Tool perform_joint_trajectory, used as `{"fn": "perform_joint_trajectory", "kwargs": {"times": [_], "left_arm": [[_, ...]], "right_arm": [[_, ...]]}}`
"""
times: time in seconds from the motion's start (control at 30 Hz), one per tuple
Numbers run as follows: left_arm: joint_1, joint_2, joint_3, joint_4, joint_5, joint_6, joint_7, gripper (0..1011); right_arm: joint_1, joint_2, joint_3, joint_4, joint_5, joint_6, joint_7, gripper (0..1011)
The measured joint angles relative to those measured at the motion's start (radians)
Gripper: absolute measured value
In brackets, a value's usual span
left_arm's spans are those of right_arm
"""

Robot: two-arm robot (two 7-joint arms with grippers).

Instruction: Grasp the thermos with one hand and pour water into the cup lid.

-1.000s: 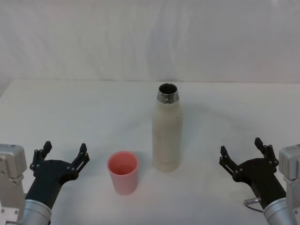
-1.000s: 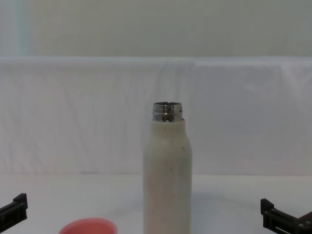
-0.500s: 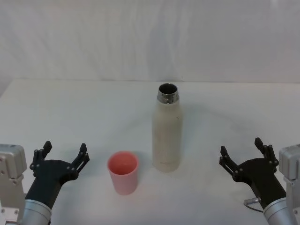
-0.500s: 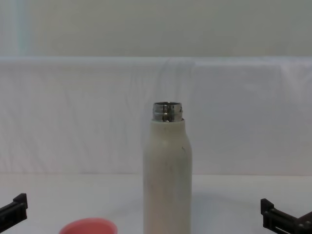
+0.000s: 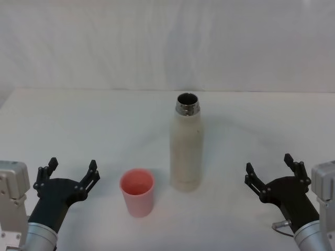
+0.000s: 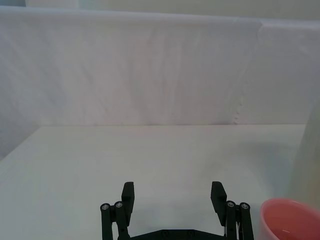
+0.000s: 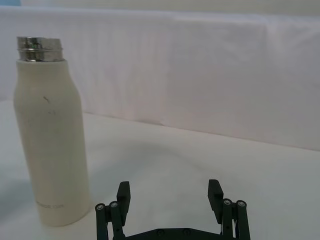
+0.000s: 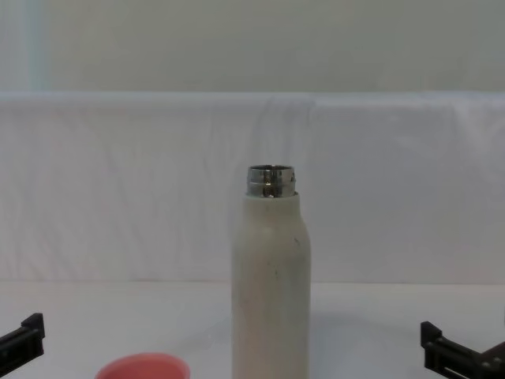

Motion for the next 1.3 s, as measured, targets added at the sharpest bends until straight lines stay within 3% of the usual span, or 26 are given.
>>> {"fn": "perform_joint_trajectory", "kwargs": {"times": [0.3,0.63,0.93,1.3], "left_arm": [[0.000,0.000,0.000,0.000,0.000,0.000,0.000,1001],[0.000,0.000,0.000,0.000,0.000,0.000,0.000,1001],[0.000,0.000,0.000,0.000,0.000,0.000,0.000,1001],[0.000,0.000,0.000,0.000,0.000,0.000,0.000,1001]], "right_arm": [[-0.004,0.007,0.011,-0.030,-0.012,0.010,0.060,1001],[-0.043,0.053,0.032,-0.113,-0.001,0.030,0.163,1001],[-0.053,0.104,0.029,-0.146,0.083,0.046,0.301,1001],[0.003,0.122,-0.009,-0.105,0.155,0.062,0.356,1001]]}}
